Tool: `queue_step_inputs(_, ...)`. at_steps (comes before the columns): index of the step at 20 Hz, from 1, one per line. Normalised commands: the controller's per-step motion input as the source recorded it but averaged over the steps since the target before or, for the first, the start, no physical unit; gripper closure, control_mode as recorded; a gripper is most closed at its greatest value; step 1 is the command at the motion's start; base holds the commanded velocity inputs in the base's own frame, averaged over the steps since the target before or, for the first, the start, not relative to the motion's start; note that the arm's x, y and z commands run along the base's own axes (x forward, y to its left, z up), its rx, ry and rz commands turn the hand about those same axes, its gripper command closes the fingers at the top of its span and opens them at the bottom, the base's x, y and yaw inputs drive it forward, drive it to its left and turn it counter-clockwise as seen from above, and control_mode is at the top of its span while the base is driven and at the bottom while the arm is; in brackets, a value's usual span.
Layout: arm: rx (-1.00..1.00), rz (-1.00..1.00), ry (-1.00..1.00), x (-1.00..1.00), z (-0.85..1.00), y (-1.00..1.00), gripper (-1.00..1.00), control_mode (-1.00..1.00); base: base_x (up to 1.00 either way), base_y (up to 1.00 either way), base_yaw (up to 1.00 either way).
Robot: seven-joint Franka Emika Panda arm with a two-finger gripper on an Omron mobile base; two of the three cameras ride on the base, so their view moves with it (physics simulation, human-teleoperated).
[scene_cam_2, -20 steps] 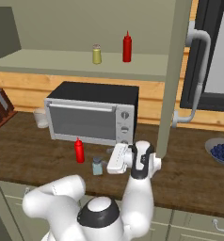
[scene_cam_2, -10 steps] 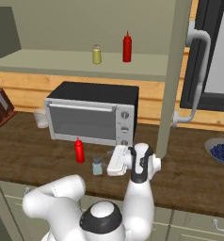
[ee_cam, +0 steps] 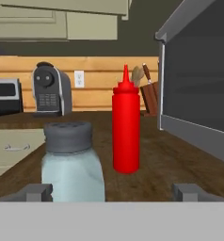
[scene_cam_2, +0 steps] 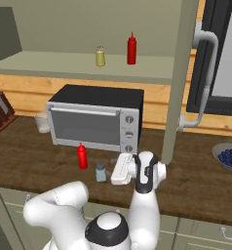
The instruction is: Put the shaker and condiment bottle from the counter next to their counterparts in the cabinet.
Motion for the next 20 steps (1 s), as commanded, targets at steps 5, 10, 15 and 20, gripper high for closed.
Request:
queue_step_inputs(5, 0.00, 0.00, 0.00, 0.03, -0.15, 0.01, -1.00, -1.00, 0.00, 0.00, 0.00)
queue_step_inputs(10, 0.00, 0.00, 0.00, 0.09, -0.15, 0.08, -1.00, -1.00, 0.00, 0.00, 0.00)
queue_step_inputs(15, 0.00, 0.00, 0.00, 0.11, -0.13, 0.10, -1.00, -1.00, 0.00, 0.00, 0.00)
queue_step_inputs(20, 0.00, 0.01, 0.00, 0.05, -0.07, 0.04, -1.00, -1.00, 0.00, 0.00, 0.00)
